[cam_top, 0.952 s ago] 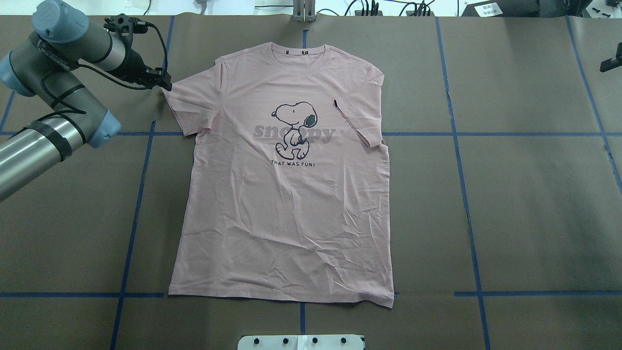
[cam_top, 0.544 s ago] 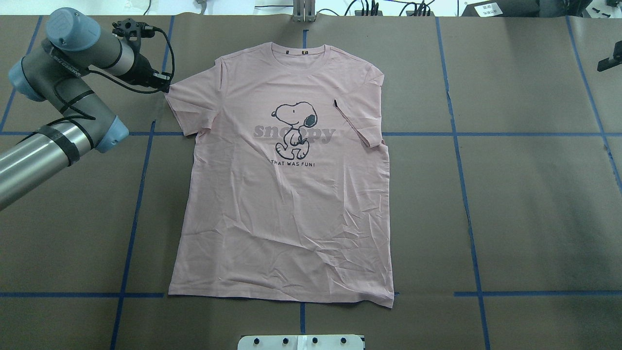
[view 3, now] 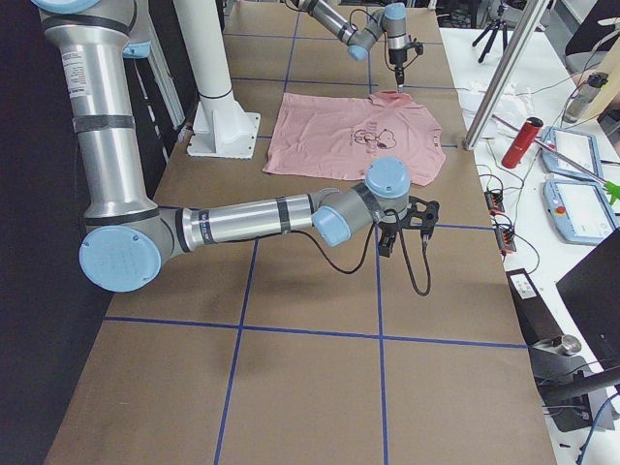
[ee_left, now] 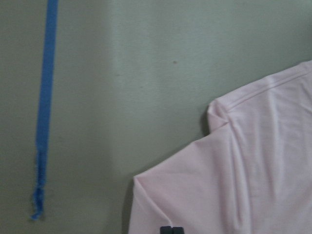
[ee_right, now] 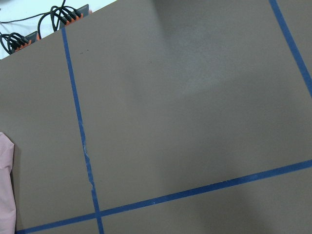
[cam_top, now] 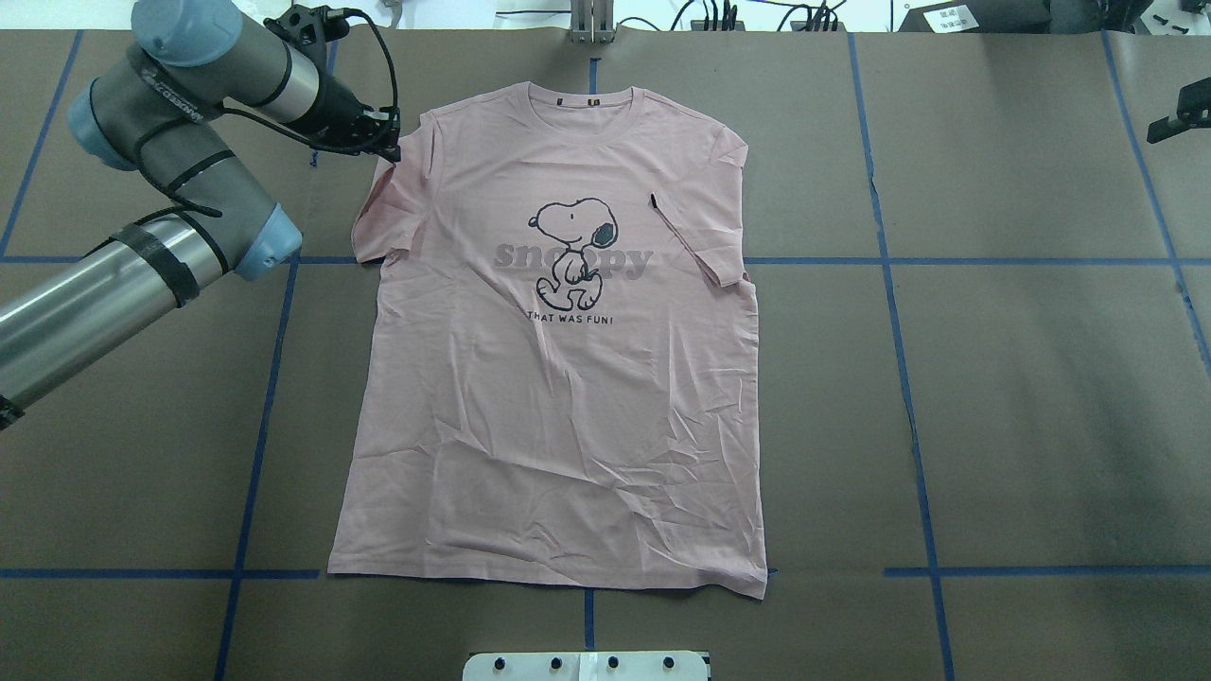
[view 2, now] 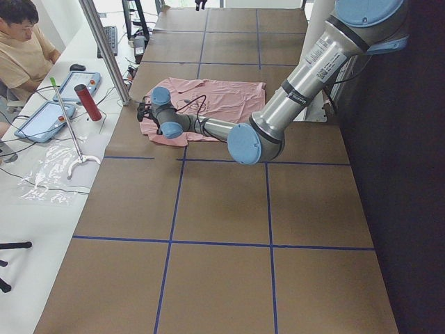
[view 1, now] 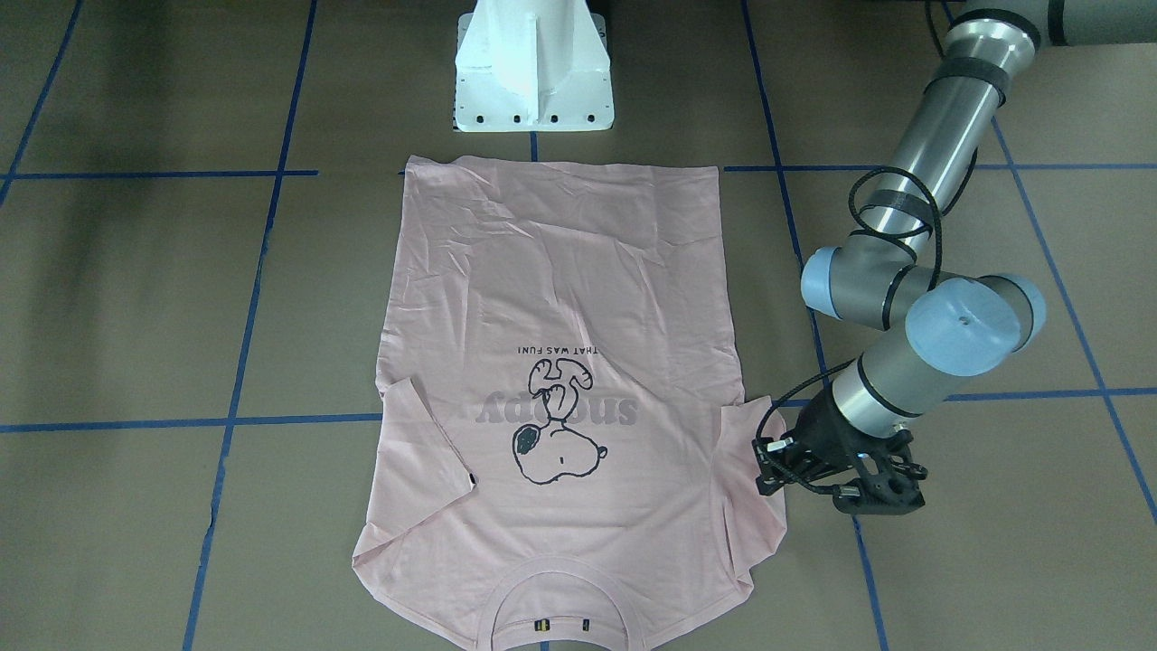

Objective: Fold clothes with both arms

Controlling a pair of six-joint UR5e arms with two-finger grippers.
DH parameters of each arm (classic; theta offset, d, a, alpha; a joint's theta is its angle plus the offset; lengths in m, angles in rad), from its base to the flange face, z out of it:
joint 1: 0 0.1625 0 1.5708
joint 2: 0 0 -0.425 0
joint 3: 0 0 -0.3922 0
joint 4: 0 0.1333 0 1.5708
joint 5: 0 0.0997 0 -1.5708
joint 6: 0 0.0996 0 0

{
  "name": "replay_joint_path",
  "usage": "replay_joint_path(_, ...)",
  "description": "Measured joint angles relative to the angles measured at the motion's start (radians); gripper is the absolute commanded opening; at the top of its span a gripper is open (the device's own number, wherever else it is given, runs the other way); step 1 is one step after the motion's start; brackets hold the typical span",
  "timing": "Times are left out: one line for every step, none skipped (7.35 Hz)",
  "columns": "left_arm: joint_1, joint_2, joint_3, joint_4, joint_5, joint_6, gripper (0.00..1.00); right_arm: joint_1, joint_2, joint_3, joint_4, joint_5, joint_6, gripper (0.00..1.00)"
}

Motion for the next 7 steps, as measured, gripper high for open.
replay_joint_path(0.029, -0.02, 0.002, -0.001, 0.012, -0.04, 0.0, -0.008, 0.001, -0.001, 0.024, 0.003, 0.001, 1.0)
replay_joint_path(0.052, -0.049, 0.025, -0.002, 0.04, -0.057, 0.0, -0.023, 0.001, -0.005, 0.062, 0.003, 0.007, 1.0)
replay_joint_path(0.065, -0.087, 0.066, -0.004, 0.07, -0.063, 0.0, -0.035, 0.002, -0.007, 0.083, 0.003, 0.01, 1.0)
replay_joint_path(0.075, -0.118, 0.106, -0.007, 0.103, -0.064, 0.0, -0.04, 0.002, -0.007, 0.092, 0.004, 0.011, 1.0)
replay_joint_path(0.087, -0.131, 0.128, -0.009, 0.137, -0.063, 0.62, -0.042, 0.002, -0.005, 0.096, 0.005, 0.011, 1.0)
replay_joint_path(0.097, -0.133, 0.135, -0.012, 0.155, -0.062, 0.71, -0.044, 0.002, -0.001, 0.097, 0.006, 0.013, 1.0)
replay_joint_path(0.101, -0.123, 0.113, -0.012, 0.159, -0.064, 0.72, -0.059, 0.002, 0.013, 0.097, 0.006, 0.024, 1.0)
